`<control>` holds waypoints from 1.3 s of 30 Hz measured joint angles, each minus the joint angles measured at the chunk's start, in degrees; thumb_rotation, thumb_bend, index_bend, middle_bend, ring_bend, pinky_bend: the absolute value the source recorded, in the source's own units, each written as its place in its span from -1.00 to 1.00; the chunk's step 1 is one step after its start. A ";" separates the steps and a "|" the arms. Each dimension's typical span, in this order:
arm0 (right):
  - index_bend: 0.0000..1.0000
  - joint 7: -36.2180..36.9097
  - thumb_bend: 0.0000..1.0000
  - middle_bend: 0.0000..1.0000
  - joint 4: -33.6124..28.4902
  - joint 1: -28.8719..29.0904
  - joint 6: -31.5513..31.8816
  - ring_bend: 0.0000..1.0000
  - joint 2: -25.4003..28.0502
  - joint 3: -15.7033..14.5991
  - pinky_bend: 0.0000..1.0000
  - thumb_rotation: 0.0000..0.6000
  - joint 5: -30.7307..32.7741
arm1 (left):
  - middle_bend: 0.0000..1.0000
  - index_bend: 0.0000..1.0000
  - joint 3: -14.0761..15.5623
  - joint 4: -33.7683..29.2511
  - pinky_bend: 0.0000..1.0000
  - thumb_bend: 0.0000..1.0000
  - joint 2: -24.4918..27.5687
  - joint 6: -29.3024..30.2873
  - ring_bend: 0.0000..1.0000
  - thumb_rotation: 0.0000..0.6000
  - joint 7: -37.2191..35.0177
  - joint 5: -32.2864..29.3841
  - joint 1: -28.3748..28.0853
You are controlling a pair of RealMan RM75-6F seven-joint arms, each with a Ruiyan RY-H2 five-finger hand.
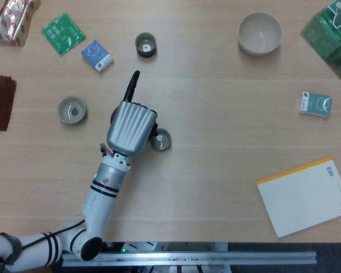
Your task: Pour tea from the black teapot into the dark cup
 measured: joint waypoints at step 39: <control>-0.81 3.77 -0.54 -0.75 2.19 -2.12 -0.81 -1.00 -0.11 2.08 -0.90 1.00 -1.06 | 1.00 0.91 3.32 8.44 -1.00 -0.51 -3.70 4.30 0.69 1.00 2.82 6.69 0.33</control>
